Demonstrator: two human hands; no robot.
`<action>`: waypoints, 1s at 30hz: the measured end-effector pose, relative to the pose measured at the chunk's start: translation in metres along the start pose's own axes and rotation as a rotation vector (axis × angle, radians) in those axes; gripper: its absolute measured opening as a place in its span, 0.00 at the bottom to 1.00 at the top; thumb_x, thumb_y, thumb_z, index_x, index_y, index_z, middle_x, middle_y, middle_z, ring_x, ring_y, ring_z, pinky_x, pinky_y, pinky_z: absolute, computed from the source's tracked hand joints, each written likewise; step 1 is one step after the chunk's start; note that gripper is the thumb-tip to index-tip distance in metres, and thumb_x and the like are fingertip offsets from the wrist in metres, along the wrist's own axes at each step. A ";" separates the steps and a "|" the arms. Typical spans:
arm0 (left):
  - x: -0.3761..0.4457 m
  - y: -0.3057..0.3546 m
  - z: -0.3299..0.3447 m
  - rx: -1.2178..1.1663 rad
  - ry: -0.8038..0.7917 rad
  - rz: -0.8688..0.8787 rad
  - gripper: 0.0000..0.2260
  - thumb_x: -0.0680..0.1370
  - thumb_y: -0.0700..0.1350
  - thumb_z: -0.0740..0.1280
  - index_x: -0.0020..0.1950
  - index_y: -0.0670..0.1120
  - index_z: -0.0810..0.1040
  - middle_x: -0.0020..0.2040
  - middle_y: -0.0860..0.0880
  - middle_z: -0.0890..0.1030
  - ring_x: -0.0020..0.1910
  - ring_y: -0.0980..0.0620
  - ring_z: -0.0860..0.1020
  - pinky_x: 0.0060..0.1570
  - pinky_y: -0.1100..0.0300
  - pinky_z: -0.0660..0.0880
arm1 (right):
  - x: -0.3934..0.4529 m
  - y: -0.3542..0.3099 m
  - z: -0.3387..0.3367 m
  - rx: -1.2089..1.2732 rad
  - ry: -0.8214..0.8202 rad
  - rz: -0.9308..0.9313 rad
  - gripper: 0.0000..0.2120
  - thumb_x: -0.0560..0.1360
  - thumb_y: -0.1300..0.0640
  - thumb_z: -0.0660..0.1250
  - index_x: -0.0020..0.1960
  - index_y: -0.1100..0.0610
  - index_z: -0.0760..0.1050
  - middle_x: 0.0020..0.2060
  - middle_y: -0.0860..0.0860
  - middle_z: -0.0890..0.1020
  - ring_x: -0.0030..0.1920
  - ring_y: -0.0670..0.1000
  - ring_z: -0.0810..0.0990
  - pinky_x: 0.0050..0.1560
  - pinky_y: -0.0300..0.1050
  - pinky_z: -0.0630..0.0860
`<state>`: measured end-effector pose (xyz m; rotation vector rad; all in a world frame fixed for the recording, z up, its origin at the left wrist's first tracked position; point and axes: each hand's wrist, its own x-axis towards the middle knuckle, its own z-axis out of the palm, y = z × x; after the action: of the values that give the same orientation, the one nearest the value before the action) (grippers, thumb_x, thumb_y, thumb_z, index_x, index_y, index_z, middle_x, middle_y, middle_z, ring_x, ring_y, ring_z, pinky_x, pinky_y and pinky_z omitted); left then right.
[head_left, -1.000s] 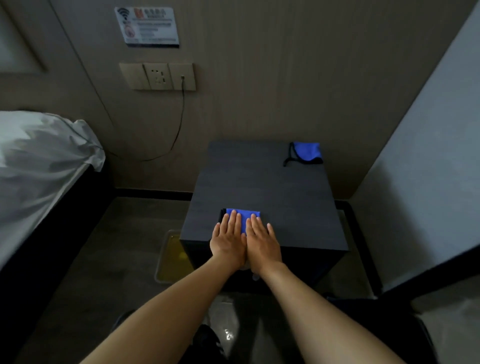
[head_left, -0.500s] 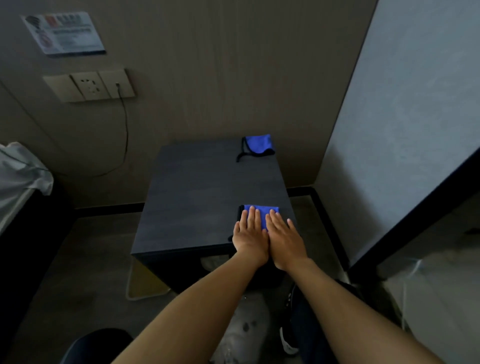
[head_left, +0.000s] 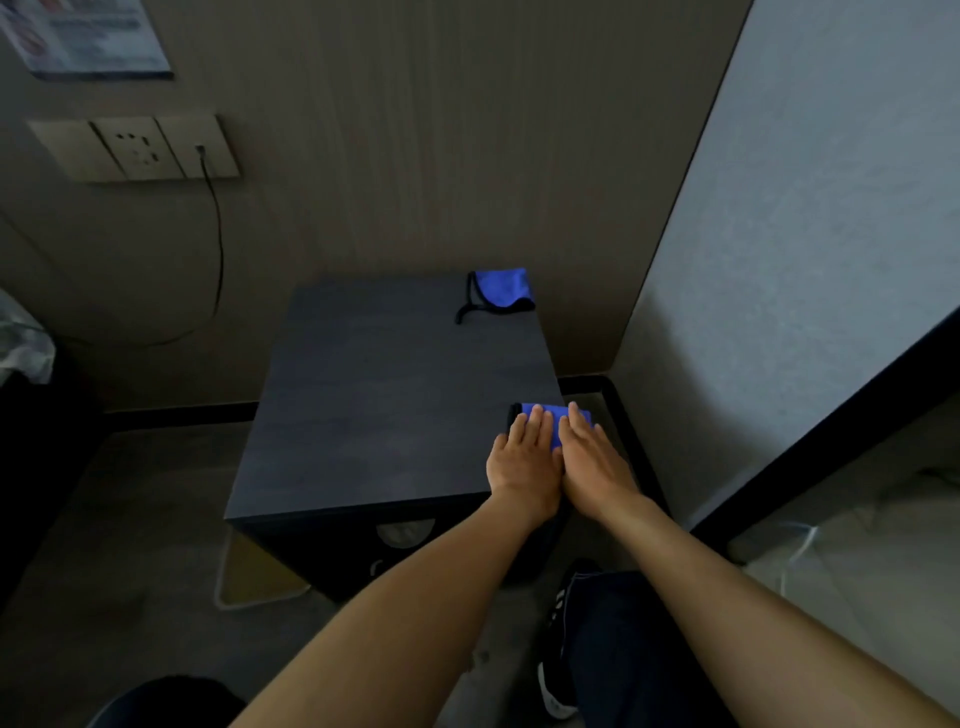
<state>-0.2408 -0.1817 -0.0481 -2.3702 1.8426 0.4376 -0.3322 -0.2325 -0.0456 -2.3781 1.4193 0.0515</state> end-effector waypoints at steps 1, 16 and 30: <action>-0.001 -0.006 0.001 0.004 0.024 0.028 0.35 0.83 0.52 0.58 0.80 0.46 0.37 0.81 0.47 0.38 0.80 0.46 0.40 0.77 0.48 0.51 | 0.001 -0.004 0.003 0.039 -0.001 -0.007 0.28 0.85 0.52 0.50 0.81 0.55 0.45 0.80 0.51 0.52 0.80 0.55 0.50 0.76 0.52 0.54; 0.055 -0.079 0.000 -0.112 0.148 -0.066 0.25 0.85 0.52 0.43 0.80 0.51 0.36 0.80 0.54 0.38 0.79 0.54 0.37 0.78 0.50 0.42 | 0.078 -0.049 0.025 -0.089 0.073 -0.170 0.27 0.85 0.56 0.47 0.80 0.62 0.41 0.80 0.57 0.44 0.80 0.52 0.41 0.76 0.46 0.36; 0.035 -0.219 -0.004 -0.151 0.207 -0.228 0.25 0.85 0.52 0.42 0.81 0.51 0.39 0.81 0.54 0.40 0.79 0.55 0.39 0.78 0.51 0.46 | 0.118 -0.185 0.065 -0.056 0.067 -0.349 0.27 0.85 0.55 0.46 0.80 0.62 0.43 0.80 0.58 0.45 0.80 0.53 0.41 0.78 0.48 0.38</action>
<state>-0.0213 -0.1585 -0.0746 -2.7828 1.6366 0.3291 -0.1057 -0.2316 -0.0777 -2.6606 1.0213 -0.0808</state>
